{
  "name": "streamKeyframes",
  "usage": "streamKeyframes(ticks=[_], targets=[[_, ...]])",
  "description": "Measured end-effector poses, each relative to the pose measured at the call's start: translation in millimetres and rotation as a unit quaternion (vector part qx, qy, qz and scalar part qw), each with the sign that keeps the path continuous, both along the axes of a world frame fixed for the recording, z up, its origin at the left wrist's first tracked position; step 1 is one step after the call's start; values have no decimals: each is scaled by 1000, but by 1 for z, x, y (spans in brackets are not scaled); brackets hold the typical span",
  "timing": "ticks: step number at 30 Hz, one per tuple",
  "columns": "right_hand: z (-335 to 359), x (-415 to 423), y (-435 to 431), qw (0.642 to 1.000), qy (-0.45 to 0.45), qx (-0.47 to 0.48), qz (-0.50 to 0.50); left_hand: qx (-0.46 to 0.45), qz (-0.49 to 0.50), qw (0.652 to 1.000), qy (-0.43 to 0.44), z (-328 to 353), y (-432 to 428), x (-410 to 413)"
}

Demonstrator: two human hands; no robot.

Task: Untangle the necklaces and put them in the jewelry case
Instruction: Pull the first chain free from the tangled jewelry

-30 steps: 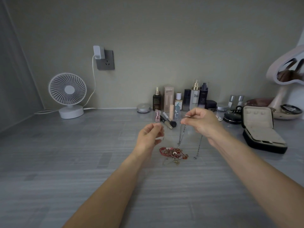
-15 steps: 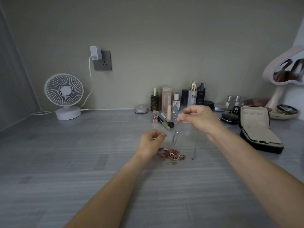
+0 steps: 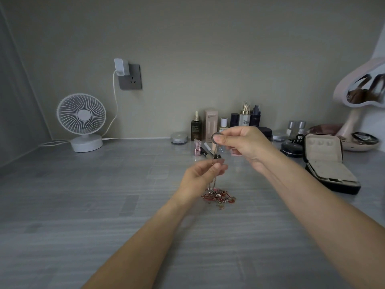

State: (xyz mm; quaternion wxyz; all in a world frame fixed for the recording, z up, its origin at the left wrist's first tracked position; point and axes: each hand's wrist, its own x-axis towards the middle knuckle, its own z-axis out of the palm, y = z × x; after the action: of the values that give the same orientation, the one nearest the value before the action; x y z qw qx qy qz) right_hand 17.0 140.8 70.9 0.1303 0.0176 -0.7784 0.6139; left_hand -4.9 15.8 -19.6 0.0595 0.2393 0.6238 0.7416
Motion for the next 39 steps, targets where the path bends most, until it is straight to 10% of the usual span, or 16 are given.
streamKeyframes(ticks=[29,39], targets=[[-16,-19,67,966,-12,-201,-159,42,106,986,-121,8,-44,-39],[-71,-30,89,972,-65,-95,-203,-173,179,964,-91,-12,-54,-60]])
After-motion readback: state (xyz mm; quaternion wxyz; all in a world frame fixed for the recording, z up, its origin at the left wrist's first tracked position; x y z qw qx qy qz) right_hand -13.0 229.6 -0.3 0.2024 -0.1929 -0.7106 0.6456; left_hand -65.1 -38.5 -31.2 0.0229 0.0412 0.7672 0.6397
